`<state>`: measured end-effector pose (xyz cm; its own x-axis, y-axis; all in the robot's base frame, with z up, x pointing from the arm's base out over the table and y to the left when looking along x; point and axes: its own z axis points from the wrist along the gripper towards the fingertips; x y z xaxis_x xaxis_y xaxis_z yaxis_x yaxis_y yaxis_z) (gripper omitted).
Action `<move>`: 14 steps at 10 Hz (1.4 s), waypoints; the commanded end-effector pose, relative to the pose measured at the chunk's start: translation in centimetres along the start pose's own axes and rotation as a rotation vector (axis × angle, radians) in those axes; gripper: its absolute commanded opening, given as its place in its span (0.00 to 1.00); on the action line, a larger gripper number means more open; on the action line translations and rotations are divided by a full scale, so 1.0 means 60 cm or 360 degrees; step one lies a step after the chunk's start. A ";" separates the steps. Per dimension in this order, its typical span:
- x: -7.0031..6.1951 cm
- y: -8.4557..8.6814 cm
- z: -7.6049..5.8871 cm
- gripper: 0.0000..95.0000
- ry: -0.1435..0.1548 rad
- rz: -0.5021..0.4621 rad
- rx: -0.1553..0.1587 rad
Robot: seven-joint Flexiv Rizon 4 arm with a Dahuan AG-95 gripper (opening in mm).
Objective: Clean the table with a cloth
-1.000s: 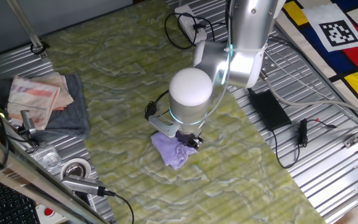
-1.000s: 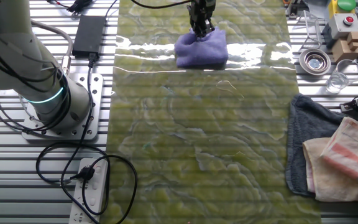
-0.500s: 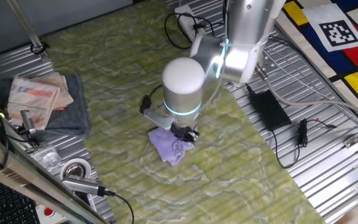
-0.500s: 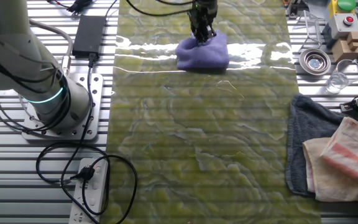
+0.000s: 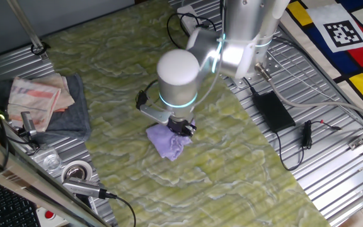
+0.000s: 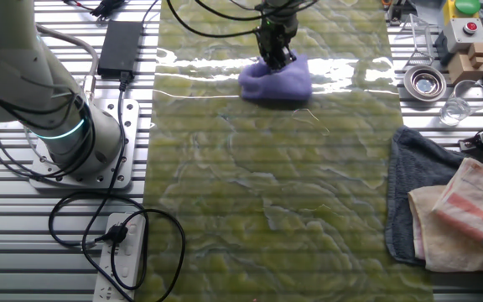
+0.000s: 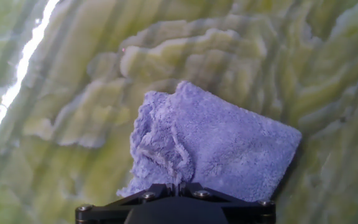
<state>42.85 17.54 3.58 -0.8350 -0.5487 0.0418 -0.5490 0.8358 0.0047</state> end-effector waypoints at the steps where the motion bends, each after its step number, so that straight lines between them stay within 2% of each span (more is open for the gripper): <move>1: 0.008 -0.021 -0.003 0.00 0.0002 -0.0049 0.0002; 9: 0.038 -0.078 0.006 0.00 -0.0020 -0.0193 0.0019; 14: 0.034 -0.096 0.001 0.00 -0.0008 -0.0224 0.0047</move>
<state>44.44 11.69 3.64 -0.7492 -0.6611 0.0407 -0.6622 0.7491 -0.0208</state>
